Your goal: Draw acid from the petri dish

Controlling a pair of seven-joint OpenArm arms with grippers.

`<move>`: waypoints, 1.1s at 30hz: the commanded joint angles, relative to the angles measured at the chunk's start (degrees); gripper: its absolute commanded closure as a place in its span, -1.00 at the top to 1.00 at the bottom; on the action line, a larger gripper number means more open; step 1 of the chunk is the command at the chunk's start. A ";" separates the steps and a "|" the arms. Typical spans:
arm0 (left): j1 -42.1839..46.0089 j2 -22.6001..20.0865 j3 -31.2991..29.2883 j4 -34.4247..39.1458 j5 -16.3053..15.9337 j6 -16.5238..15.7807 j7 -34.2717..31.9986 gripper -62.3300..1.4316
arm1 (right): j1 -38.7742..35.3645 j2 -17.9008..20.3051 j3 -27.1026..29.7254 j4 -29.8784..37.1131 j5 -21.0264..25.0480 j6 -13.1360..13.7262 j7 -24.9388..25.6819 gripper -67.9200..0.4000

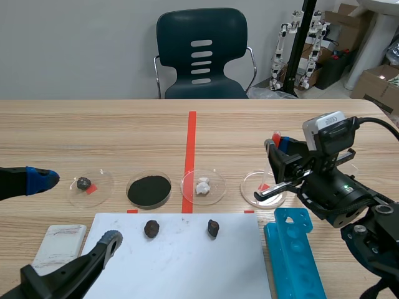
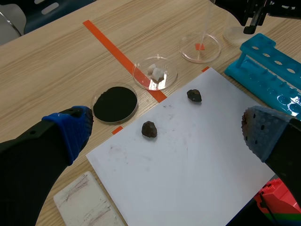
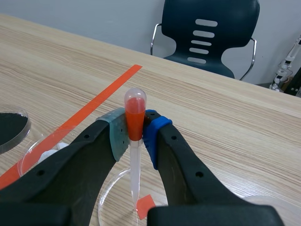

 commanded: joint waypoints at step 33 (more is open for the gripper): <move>0.17 0.13 0.33 1.01 -0.57 0.09 -0.94 1.00 | -26.01 9.84 0.81 41.05 7.17 -0.13 -6.60 -0.74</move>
